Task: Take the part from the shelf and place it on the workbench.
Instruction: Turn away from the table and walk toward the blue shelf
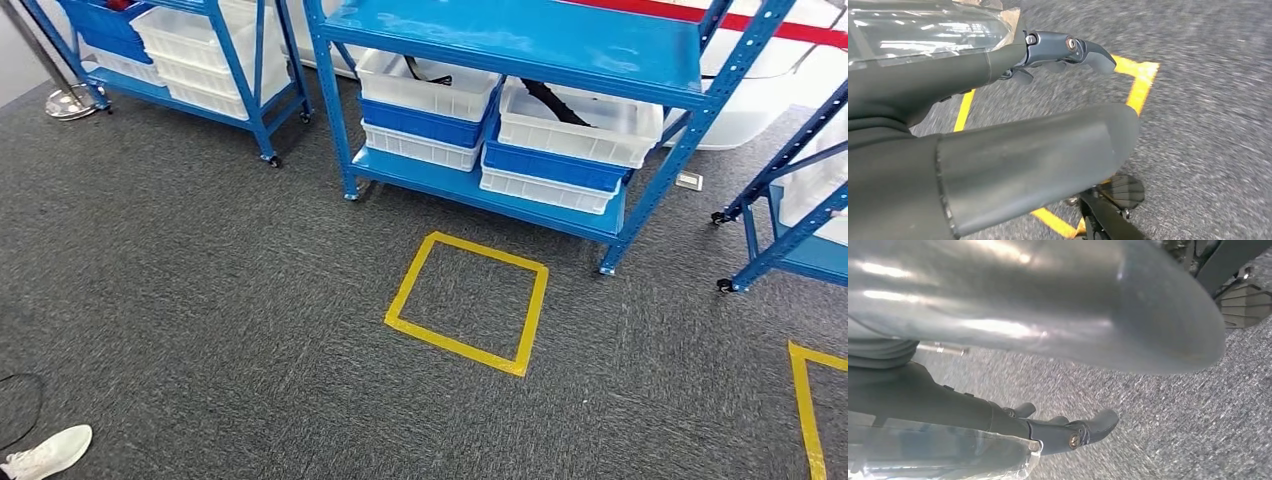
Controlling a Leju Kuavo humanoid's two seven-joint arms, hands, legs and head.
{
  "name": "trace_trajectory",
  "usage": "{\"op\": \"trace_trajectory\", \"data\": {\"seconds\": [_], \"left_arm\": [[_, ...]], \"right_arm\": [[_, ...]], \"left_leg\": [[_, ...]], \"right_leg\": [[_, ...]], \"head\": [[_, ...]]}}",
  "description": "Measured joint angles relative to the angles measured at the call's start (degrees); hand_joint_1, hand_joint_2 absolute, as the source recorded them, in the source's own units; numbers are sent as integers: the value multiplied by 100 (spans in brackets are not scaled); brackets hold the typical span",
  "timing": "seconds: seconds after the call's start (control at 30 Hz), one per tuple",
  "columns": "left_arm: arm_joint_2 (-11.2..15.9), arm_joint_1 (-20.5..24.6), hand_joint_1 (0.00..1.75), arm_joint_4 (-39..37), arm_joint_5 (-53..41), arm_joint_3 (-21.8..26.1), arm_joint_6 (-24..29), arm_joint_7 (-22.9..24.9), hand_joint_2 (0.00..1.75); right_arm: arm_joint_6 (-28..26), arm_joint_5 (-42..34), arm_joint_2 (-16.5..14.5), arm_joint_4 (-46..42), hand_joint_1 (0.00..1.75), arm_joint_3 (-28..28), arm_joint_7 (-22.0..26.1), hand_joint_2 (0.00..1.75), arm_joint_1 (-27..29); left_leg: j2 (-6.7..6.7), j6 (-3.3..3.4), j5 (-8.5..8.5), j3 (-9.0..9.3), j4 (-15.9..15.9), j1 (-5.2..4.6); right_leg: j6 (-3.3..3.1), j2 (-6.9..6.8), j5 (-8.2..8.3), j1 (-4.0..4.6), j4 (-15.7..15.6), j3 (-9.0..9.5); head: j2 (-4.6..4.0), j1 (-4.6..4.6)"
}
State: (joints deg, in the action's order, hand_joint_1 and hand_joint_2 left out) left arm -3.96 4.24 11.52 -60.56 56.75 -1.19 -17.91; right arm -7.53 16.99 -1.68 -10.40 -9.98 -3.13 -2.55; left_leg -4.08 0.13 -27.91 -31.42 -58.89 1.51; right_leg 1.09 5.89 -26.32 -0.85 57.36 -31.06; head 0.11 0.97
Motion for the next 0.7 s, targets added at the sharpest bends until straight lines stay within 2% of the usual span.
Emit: {"op": "trace_trajectory", "data": {"seconds": [0.03, 0.1, 0.13, 0.17, 0.23, 0.27, 0.3, 0.33, 0.37, 0.4, 0.43, 0.47, 0.5, 0.53, 0.6, 0.63, 0.67, 0.7], "left_arm": [[1, 2, 0, 0, -2, -1, 16, -10, 0], [-5, 15, 0, 0, -3, -1, 46, -33, 0], [-11, 25, 0, 0, -4, -1, 62, -45, 0], [-16, 31, 0, 0, -7, -1, 79, -57, 0], [-21, 26, 0, 0, -14, 0, 113, -71, 0], [-20, 18, 0, 0, -18, 1, 127, -74, 0], [-19, 12, 0, 0, -24, 1, 141, -77, 0], [-21, 10, 0, 0, -33, 1, 161, -82, 0], [-25, 12, 0, 0, -42, 1, 188, -90, 0], [-33, 15, 0, 0, -52, 0, 220, -99, 0], [-42, 19, 0, 0, -61, -1, 260, -108, 0], [-47, 22, 0, 1, -70, -1, 308, -118, 0], [-49, 26, 0, 2, -78, -1, 365, -128, 0], [-43, 32, 0, 4, -86, -1, 426, -138, 0], [-33, 39, 0, 6, -100, -1, 522, -157, 0], [-31, 40, 0, 7, -106, -1, 544, -161, 0], [-34, 40, 0, 7, -110, -1, 556, -163, 0], [-37, 41, 0, 7, -114, -1, 566, -166, 0]], "right_arm": [[-2, 1, -2, 0, 0, -4, 0, 0, -1], [-7, 7, 1, 1, 0, -17, 0, 0, 18], [-10, 10, 3, 1, 0, -26, 0, 0, 29], [-12, 14, 3, 1, 0, -32, -1, 0, 34], [-15, 26, 0, 0, 0, -41, -2, 0, 19], [-18, 36, -1, 0, 0, -43, -2, 0, 8], [-29, 56, 0, 0, 0, -45, -1, 0, 2], [-47, 85, 3, 1, 0, -45, 1, 0, 7], [-69, 118, 7, 1, 0, -45, 2, 0, 16], [-95, 150, 13, 1, 0, -45, 2, 0, 27], [-117, 175, 17, 1, 0, -44, 2, 0, 34], [-134, 193, 20, 0, 0, -44, -1, 0, 30], [-150, 207, 19, 0, 0, -44, -9, 0, 26], [-161, 222, 10, 0, 0, -44, -20, 0, 22], [-174, 240, -2, 0, 0, -44, -41, 0, 22], [-179, 245, -5, 0, 0, -44, -46, 0, 22], [-184, 248, -2, 0, 0, -44, -48, 0, 24], [-189, 254, 0, 0, 0, -44, -53, 0, 24]], "left_leg": [[-35, 15, 13, 32, 93, -12], [81, 62, 26, 45, 129, -43], [143, 104, 51, 54, 158, -49], [214, 151, 77, 60, 190, -47], [376, 211, 105, 59, 229, -47], [456, 223, 103, 49, 229, -52], [527, 224, 102, 41, 228, -56], [586, 223, 101, 35, 227, -56], [628, 216, 100, 34, 225, -51], [661, 204, 97, 38, 222, -44], [686, 181, 93, 46, 216, -42], [703, 148, 82, 53, 204, -53], [714, 113, 68, 62, 192, -67], [716, 102, 38, 67, 177, -82], [704, 183, 33, 70, 162, -88], [696, 231, 41, 67, 161, -81], [692, 256, 69, 66, 168, -74], [689, 244, 79, 67, 176, -66]], "right_leg": [[28, 56, 4, 9, 3, -37], [106, 149, 23, 9, -9, -102], [137, 92, 9, 5, 24, -138], [145, -40, -61, 6, 140, -197], [117, -380, -374, 1, 722, -481], [110, -471, -561, -3, 1124, -681], [125, -505, -695, -15, 1469, -845], [165, -520, -745, -29, 1646, -916], [224, -531, -702, -43, 1590, -860], [293, -551, -584, -62, 1291, -673], [355, -590, -437, -83, 843, -406], [379, -636, -307, -84, 433, -174], [358, -668, -214, -86, 136, -13], [318, -691, -166, -96, -13, 78], [238, -684, -136, -102, -37, 109], [228, -685, -130, -99, -37, 124], [221, -684, -127, -79, -35, 122], [212, -684, -124, -62, -34, 118]], "head": [[0, 2], [0, 1], [0, 1], [0, 10], [0, 32], [0, 42], [0, 42], [0, 41], [0, 42], [0, 42], [0, 44], [0, 45], [0, 42], [0, 37], [0, 23], [0, 20], [0, 19], [0, 19]]}}
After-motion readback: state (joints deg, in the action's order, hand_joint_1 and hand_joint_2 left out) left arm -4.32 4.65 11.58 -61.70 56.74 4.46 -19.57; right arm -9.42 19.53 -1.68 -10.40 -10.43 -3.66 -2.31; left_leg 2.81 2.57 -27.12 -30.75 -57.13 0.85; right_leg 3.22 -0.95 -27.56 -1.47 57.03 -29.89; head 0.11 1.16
